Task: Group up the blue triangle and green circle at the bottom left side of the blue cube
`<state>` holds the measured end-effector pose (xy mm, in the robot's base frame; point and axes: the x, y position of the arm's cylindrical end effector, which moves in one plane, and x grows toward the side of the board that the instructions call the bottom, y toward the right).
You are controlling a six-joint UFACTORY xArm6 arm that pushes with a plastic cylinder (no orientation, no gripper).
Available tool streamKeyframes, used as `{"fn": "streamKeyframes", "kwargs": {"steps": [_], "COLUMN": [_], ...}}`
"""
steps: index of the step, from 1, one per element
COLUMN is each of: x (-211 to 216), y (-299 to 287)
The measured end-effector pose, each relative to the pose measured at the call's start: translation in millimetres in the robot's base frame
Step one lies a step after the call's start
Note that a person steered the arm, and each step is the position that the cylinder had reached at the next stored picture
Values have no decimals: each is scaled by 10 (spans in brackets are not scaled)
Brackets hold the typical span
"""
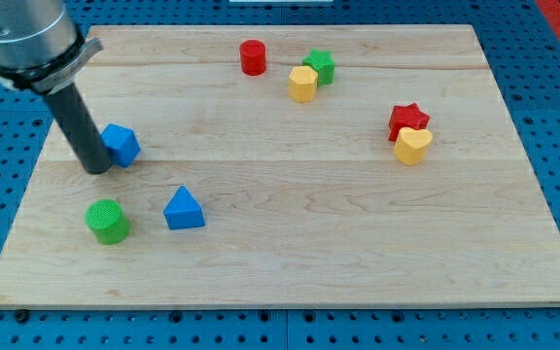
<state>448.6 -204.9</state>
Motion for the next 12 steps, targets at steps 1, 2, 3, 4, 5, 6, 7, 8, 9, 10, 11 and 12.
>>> {"fn": "streamKeyframes", "kwargs": {"steps": [1, 2, 3, 4, 5, 6, 7, 8, 9, 10, 11, 12], "x": [-321, 128, 476, 550, 806, 1013, 735, 424, 596, 1044, 1256, 1135], "y": [138, 305, 1036, 1639, 1799, 1491, 699, 361, 205, 256, 385, 974]}}
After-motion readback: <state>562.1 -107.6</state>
